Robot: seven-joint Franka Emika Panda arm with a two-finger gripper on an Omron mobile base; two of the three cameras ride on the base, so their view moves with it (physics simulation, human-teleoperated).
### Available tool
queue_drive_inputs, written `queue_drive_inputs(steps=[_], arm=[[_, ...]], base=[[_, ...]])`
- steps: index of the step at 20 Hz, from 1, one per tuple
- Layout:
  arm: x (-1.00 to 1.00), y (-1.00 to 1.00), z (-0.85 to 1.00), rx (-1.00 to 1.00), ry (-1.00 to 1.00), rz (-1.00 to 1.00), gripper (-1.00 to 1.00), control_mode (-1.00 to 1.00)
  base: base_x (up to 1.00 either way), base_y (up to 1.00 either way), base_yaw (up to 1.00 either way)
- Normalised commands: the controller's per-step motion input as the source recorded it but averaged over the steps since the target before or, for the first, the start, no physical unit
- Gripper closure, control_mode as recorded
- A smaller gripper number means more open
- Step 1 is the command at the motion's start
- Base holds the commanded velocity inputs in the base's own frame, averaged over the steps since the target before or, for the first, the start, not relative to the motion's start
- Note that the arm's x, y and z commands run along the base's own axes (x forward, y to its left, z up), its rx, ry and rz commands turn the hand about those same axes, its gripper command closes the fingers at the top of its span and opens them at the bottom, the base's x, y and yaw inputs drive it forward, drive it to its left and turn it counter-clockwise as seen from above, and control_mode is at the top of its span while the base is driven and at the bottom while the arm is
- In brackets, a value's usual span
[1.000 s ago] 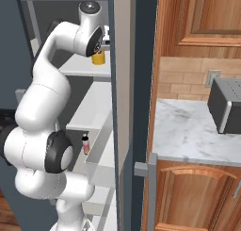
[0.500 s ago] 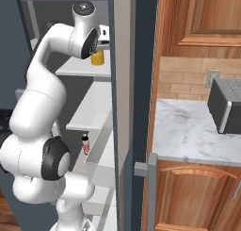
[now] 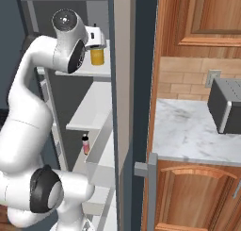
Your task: Place the condiment bottle and mustard from the counter to the top shelf of the fridge. If the existing items in the fridge are on the top shelf, move them to other shelves.
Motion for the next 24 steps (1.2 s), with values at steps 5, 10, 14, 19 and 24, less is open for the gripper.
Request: queue_drive_inputs(steps=[5, 10, 14, 19, 24], arm=[[-1.0, 0.12, 0.41, 0.0, -0.34, -0.03, 1.0, -1.0], [-1.0, 0.3, 0.25, -0.05, -0.22, -0.04, -1.0, -1.0], [-1.0, 0.38, 0.23, -0.06, -0.13, -0.04, -1.0, -1.0], [-1.0, 0.27, 0.25, -0.04, -0.06, -0.01, -1.0, -1.0], [-1.0, 0.13, 0.17, -0.04, 0.0, 0.0, -1.0, -1.0]], base=[[0.0, 0.0, 0.0], [0.0, 0.0, 0.0], [0.0, 0.0, 0.0], [0.0, 0.0, 0.0], [0.0, 0.0, 0.0]])
